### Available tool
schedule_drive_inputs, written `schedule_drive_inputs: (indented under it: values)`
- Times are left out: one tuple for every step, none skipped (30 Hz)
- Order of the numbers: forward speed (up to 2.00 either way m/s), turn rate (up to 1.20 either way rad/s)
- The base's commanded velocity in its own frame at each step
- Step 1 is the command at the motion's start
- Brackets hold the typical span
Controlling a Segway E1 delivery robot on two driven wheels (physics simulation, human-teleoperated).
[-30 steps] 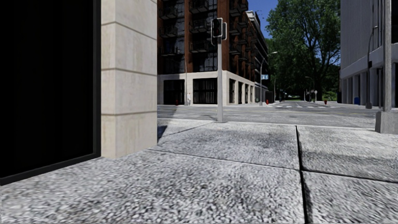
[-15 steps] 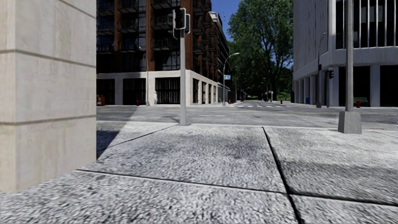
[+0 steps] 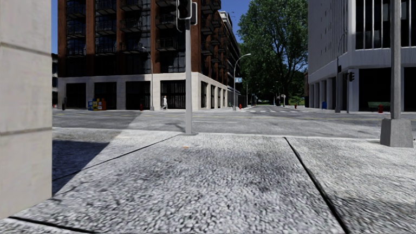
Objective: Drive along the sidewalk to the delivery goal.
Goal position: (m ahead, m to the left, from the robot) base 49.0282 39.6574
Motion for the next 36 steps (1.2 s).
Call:
schedule_drive_inputs:
  values:
    - [1.59, 0.22]
    - [1.59, 0.29]
    - [1.59, 0.29]
    - [1.59, 0.34]
    - [1.59, 0.36]
    - [1.59, 0.36]
    - [1.59, 0.37]
    - [1.59, 0.37]
    - [1.59, 0.37]
    - [1.59, 0.37]
    - [1.59, 0.37]
    - [1.59, 0.37]
    - [1.59, 0.37]
    - [1.59, 0.37]
    - [1.59, 0.37]
    - [1.59, 0.37]
    - [1.59, 0.37]
    - [1.59, 0.37]
    - [1.59, 0.37]
    - [1.59, 0.37]
    - [1.59, 0.37]
    - [1.59, 0.37]
    - [1.59, 0.37]
    - [1.59, 0.37]
    - [1.59, 0.37]
    - [1.59, 0.37]
    - [1.59, 0.37]
    - [1.59, 0.38]
    - [1.59, 0.38]
    - [1.59, 0.39]
    - [1.59, 0.41]
    - [1.59, 0.45]
    - [1.59, 0.45]
    - [1.59, 0.47]
    - [1.59, 0.48]
    - [1.59, 0.5]
